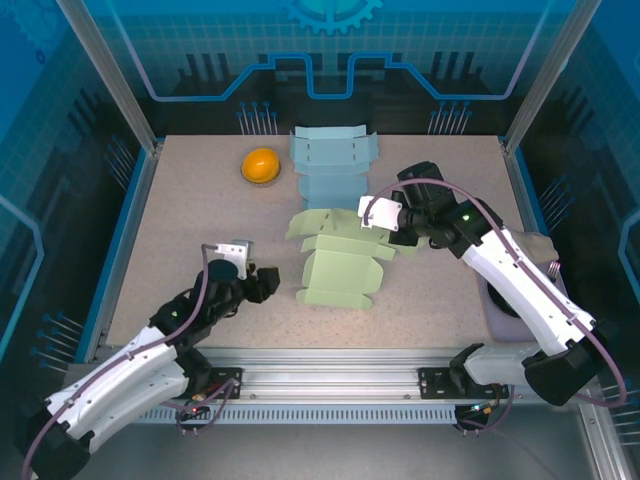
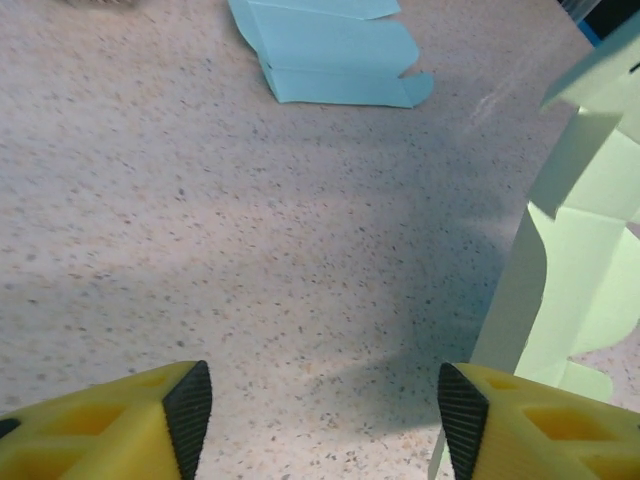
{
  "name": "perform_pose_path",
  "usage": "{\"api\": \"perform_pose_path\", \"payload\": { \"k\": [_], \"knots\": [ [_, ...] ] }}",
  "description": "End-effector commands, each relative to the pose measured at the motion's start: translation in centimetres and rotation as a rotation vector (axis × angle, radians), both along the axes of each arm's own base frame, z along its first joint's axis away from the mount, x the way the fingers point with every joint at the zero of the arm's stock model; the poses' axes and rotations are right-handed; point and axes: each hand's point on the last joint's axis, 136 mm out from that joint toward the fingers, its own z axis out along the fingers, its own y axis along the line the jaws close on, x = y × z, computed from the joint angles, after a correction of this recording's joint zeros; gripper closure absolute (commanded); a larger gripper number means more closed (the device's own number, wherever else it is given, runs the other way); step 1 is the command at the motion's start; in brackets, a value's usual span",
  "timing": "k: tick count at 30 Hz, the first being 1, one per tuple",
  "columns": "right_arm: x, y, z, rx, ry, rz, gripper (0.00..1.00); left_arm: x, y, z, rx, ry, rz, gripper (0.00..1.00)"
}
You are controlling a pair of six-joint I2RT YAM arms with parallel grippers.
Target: Fold the paper box
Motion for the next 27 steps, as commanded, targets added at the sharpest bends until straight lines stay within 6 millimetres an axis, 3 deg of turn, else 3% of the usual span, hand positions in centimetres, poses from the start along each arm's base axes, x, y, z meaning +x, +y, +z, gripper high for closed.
{"api": "perform_pose_path", "payload": {
  "k": [1,10,16,27],
  "knots": [
    [-0.1,0.5,0.3,0.071,0.018,-0.007,1.00,1.1,-2.1,3.0,-0.171,-0.103,-0.039,0.32],
    [-0.7,1.3,0.2,0.108,0.052,0.033,1.00,2.5,-0.9,2.7,-0.292,-0.068,0.005,0.30],
    [-1.0,1.7,0.4,0.136,0.065,0.038,1.00,2.2,-2.7,3.5,-0.355,-0.071,-0.093,0.29],
    [-1.5,2.6,1.3,0.199,0.078,0.069,1.00,2.0,-4.2,3.5,-0.399,-0.053,-0.168,0.27]
  ]
}}
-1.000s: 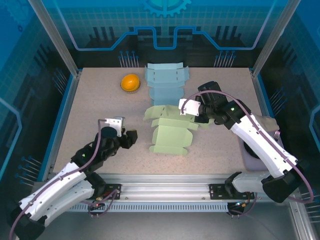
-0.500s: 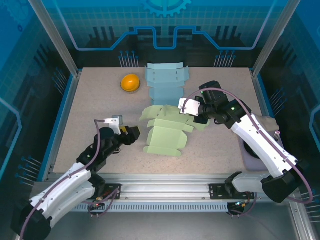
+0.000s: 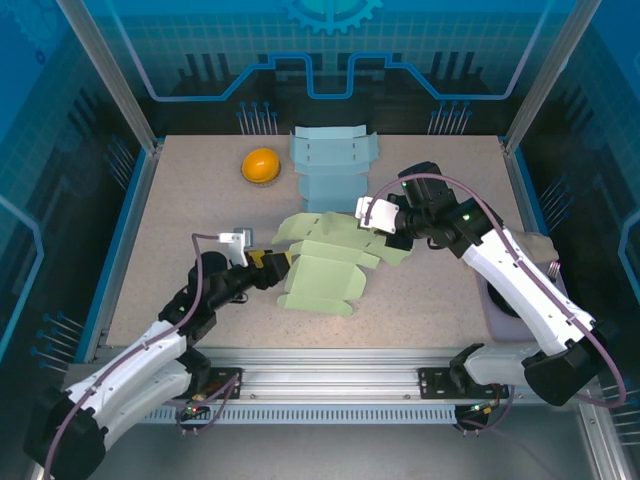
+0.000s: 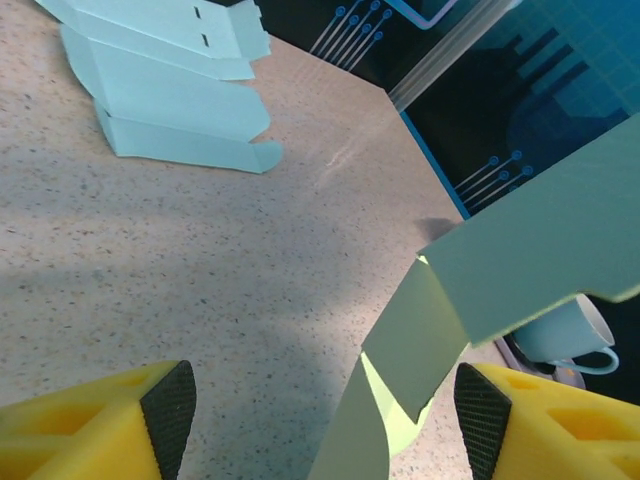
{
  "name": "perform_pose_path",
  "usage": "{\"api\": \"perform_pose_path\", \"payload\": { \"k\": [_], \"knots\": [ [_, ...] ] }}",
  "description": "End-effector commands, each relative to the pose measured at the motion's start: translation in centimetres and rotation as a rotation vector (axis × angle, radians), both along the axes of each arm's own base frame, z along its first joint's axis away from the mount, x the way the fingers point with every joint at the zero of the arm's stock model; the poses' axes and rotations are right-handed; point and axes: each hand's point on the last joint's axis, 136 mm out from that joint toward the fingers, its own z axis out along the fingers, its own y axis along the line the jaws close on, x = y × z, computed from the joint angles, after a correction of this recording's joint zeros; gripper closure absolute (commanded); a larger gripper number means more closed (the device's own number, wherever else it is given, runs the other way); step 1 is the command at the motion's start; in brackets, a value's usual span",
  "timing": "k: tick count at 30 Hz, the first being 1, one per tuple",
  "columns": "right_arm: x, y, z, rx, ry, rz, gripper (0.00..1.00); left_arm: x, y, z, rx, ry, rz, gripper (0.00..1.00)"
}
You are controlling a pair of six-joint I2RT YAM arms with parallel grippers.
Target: Fold the paper box
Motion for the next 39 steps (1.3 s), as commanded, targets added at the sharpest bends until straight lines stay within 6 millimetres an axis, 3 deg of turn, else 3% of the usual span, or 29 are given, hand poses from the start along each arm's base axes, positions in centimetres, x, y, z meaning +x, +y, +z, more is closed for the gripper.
{"api": "perform_pose_path", "payload": {
  "k": [1,11,13,16,18,24,32,39],
  "knots": [
    [-0.1,0.6,1.6,0.079,-0.006,0.003,1.00,-0.2,-1.0,0.0,-0.046,0.010,-0.056,0.27],
    [-0.2,1.1,1.5,0.088,0.007,0.009,1.00,-0.3,-1.4,1.0,-0.061,-0.013,-0.077,0.27],
    [-0.1,0.8,1.3,0.071,0.006,-0.002,1.00,-0.3,-0.2,1.3,-0.034,-0.019,-0.017,0.27],
    [-0.2,0.7,1.3,0.065,0.006,-0.001,1.00,-0.2,3.6,1.5,0.056,-0.048,0.166,0.28],
    [-0.3,0.7,1.5,0.071,0.003,0.004,1.00,-0.5,5.0,1.3,0.081,-0.062,0.222,0.28],
    [-0.5,0.9,1.5,0.080,0.010,0.011,1.00,-0.5,3.1,0.8,0.031,-0.017,0.138,0.28],
    [-1.8,1.4,1.7,0.101,0.018,0.060,1.00,0.3,3.6,0.8,0.078,-0.019,0.177,0.28],
    [-2.6,1.8,1.9,0.111,0.029,0.088,1.00,0.1,1.8,1.6,0.037,-0.040,0.080,0.27]
  ]
}}
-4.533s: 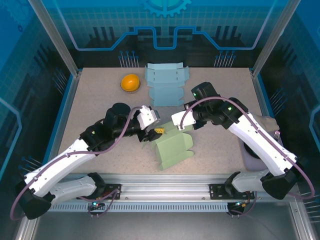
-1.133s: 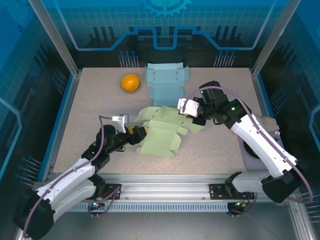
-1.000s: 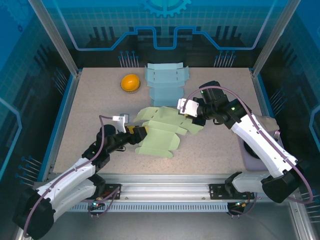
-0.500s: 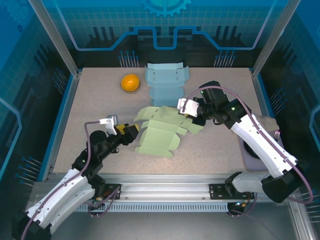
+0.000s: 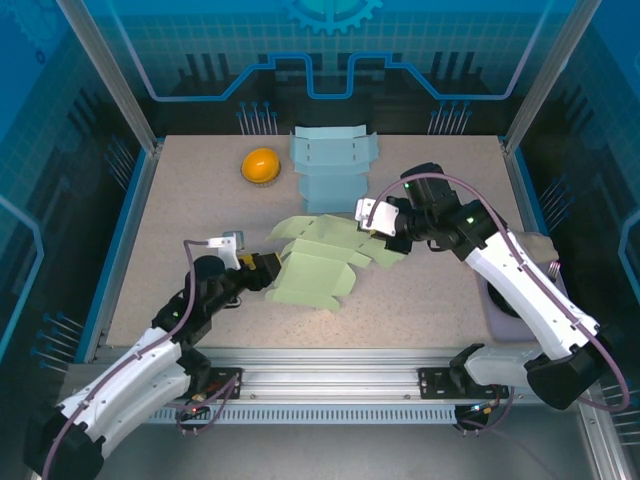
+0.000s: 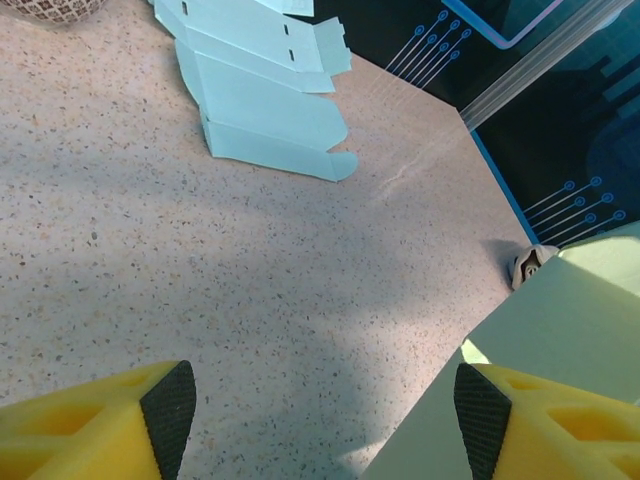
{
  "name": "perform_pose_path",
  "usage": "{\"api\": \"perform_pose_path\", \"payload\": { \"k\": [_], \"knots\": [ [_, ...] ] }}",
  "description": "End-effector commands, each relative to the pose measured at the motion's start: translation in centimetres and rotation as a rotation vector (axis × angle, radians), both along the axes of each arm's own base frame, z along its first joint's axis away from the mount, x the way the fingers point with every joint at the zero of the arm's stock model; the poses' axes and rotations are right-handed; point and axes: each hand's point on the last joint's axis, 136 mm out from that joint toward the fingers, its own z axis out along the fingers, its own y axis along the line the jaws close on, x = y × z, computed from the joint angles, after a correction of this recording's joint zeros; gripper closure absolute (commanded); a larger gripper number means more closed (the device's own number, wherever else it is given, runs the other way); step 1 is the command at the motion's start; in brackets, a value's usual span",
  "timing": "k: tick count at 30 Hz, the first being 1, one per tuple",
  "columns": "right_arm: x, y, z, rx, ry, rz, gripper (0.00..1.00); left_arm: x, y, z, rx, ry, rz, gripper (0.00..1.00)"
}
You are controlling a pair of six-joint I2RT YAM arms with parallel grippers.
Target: Fold the paper box
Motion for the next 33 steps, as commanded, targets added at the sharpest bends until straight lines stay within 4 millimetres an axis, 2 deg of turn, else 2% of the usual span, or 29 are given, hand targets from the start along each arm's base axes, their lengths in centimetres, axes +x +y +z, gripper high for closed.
{"api": "perform_pose_path", "payload": {
  "k": [1,4,8,16,21,26,33],
  "knots": [
    [-1.1,0.7,1.1,0.041,-0.003,0.039,1.00,0.0,-1.6,3.1,-0.047,-0.090,-0.094,0.26],
    [-1.1,1.1,1.3,0.046,-0.001,0.043,1.00,-0.2,-2.6,3.7,-0.082,-0.100,-0.144,0.25],
    [-1.5,2.0,1.3,0.050,0.001,0.066,1.00,0.1,-2.7,3.4,-0.071,-0.089,-0.143,0.24],
    [-2.5,3.4,0.2,0.043,0.049,0.121,1.00,0.4,-2.9,3.5,-0.070,-0.093,-0.144,0.24],
    [-2.8,4.1,-0.8,0.034,0.080,0.131,1.00,1.1,-1.3,1.4,-0.032,-0.028,-0.039,0.23],
    [-0.3,3.7,-2.6,-0.038,0.041,0.033,1.00,1.1,1.1,-1.5,0.000,0.083,0.104,0.23],
    [4.7,2.0,-6.4,-0.278,-0.026,-0.054,1.00,-1.7,3.8,-2.5,-0.025,0.137,0.197,0.22]
  ]
}}
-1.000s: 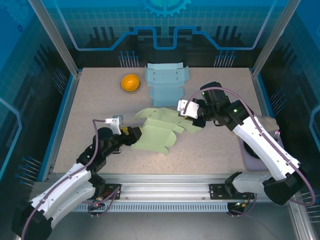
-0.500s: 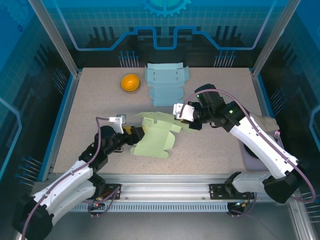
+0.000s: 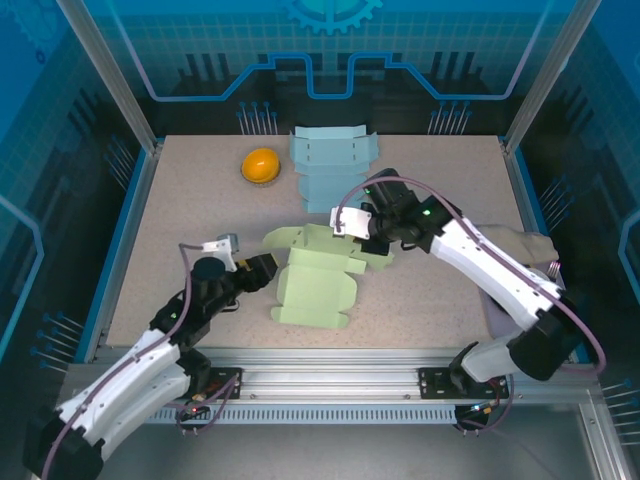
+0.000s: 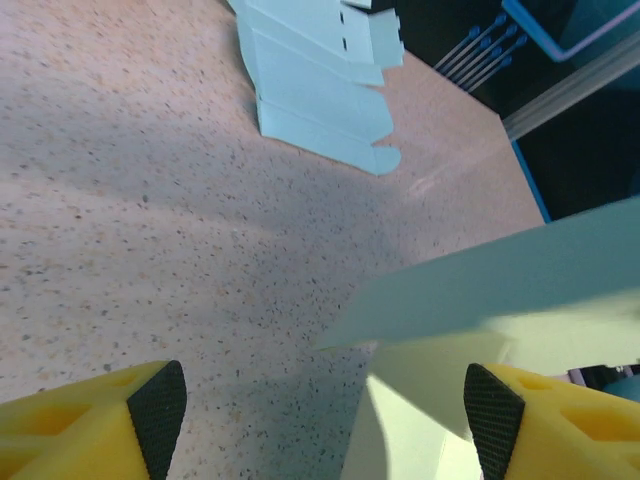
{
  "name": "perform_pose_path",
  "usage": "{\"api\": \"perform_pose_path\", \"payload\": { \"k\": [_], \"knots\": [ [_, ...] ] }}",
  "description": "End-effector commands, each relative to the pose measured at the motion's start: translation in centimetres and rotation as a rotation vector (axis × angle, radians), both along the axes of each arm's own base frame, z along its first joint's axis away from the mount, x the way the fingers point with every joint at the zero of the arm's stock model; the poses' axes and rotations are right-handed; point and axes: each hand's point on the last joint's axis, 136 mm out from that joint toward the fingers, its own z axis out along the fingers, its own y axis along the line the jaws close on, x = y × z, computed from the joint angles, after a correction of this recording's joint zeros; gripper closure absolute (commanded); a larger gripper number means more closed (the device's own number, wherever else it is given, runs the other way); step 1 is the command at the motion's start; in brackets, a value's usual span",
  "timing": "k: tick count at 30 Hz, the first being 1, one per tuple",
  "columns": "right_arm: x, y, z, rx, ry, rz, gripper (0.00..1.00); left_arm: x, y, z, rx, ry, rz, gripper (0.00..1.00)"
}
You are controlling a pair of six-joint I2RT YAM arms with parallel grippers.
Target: Fold the paper box
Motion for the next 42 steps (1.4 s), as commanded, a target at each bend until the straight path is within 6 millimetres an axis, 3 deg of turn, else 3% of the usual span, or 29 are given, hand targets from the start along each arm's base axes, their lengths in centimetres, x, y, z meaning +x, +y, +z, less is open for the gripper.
{"api": "perform_pose_path", "payload": {
  "k": [1,8,13,17,26,31,35,39,42],
  "knots": [
    [2.7,-0.7,-1.0,-0.106,-0.081,-0.030,1.00,-1.6,2.3,-1.4,-0.003,0.060,0.095,0.22],
    [5.3,0.7,-3.0,-0.156,-0.239,0.042,1.00,-3.5,5.8,-0.9,0.013,0.023,0.226,0.23],
    [5.7,1.5,-5.7,-0.241,-0.365,0.149,1.00,-2.5,6.2,-1.9,0.042,0.065,0.274,0.26],
    [6.0,1.8,-6.5,-0.247,-0.449,0.170,1.00,-1.2,5.9,-3.0,0.075,0.102,0.295,0.31],
    [5.3,0.9,-10.2,-0.253,-0.525,0.182,1.00,-0.1,3.3,-5.5,0.071,0.180,0.198,0.47],
    [7.1,-0.2,-8.7,-0.222,-0.598,0.025,1.00,-1.0,0.2,-5.3,-0.006,0.204,0.050,0.37],
    [9.8,-1.8,-5.8,-0.208,-0.673,-0.123,1.00,-1.6,-1.3,-4.4,0.102,0.197,-0.015,0.33],
    [11.0,-2.7,-4.9,-0.170,-0.662,-0.179,1.00,-0.9,-2.8,-4.9,0.140,0.220,-0.047,0.35],
    [11.0,-2.6,-5.4,-0.160,-0.644,-0.168,1.00,-0.1,-5.5,-4.9,0.077,0.244,-0.112,0.46]
  ]
}}
